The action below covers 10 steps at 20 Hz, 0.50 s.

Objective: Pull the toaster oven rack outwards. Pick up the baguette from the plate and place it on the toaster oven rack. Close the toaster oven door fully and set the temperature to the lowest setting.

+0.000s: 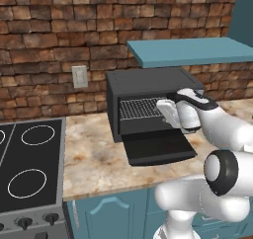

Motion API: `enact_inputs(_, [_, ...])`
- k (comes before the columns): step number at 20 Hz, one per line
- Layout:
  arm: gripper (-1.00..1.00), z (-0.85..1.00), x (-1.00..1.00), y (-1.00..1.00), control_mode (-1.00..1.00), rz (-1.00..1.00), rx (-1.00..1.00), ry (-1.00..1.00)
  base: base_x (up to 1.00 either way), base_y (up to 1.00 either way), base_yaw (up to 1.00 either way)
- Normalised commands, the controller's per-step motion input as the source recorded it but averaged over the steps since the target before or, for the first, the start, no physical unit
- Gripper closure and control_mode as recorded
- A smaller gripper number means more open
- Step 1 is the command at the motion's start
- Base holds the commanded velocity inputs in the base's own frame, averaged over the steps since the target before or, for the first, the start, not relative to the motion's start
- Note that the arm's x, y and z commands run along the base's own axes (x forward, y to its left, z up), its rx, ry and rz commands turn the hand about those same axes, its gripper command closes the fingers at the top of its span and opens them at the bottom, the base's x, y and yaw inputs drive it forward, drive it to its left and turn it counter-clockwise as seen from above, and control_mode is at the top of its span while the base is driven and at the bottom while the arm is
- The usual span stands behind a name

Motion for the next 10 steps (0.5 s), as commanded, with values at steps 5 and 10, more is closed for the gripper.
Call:
enact_inputs(5, [-1.00,-0.28,0.46,0.18,-1.00,0.00,0.00,0.00,0.00,0.00,0.00])
enact_inputs(10, [-1.00,-0.25,0.43,0.18,-1.00,0.00,0.00,0.00,0.00,0.00,0.00])
